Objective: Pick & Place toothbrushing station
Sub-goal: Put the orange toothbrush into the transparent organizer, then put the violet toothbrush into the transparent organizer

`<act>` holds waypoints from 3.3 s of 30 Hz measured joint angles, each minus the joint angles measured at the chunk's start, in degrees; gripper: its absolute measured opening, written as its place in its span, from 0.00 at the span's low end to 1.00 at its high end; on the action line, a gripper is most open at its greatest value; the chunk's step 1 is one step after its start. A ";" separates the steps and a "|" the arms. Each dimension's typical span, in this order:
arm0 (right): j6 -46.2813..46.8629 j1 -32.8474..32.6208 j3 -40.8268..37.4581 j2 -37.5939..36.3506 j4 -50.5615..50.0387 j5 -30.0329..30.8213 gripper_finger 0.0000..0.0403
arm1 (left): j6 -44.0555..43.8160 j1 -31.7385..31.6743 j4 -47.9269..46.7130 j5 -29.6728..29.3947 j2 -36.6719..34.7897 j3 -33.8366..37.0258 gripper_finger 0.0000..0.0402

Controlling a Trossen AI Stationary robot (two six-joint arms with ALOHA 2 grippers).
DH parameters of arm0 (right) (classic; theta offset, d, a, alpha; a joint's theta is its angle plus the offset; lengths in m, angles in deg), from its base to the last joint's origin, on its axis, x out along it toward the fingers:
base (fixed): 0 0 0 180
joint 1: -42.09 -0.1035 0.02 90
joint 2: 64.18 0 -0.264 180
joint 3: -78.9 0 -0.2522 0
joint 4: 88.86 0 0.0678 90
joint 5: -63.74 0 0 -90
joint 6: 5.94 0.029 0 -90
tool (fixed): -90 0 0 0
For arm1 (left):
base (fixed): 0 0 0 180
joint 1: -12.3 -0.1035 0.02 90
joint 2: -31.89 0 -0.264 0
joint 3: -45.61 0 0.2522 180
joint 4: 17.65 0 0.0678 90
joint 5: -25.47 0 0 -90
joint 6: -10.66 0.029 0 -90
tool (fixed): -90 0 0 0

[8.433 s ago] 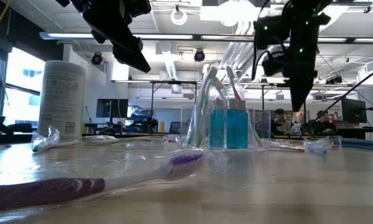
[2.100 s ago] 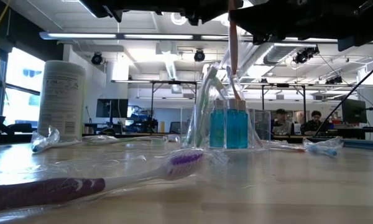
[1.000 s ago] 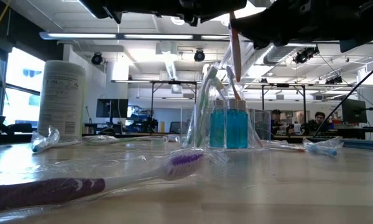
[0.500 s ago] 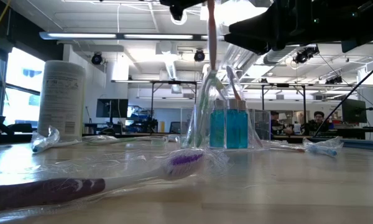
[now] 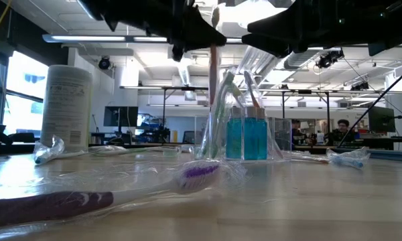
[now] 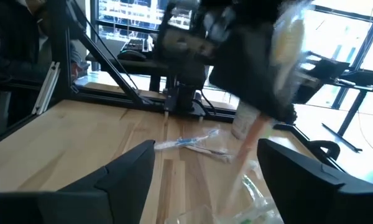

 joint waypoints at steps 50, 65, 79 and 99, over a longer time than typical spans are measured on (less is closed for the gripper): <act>-0.09 0.00 -0.02 0.00 0.18 -0.02 0.68 | -8.04 -1.29 8.92 8.00 12.74 2.82 0.28; -0.09 -0.01 -0.02 0.00 -0.95 -0.02 0.68 | -5.74 -1.29 -20.36 11.08 10.43 -8.21 0.54; -0.09 0.00 -0.02 0.00 -1.00 -0.02 0.69 | -3.32 1.79 -55.25 8.52 10.43 -25.46 0.53; 1.01 0.00 -0.02 0.00 -1.04 -0.02 0.69 | 3.96 13.17 -61.70 -21.98 9.94 -35.90 0.53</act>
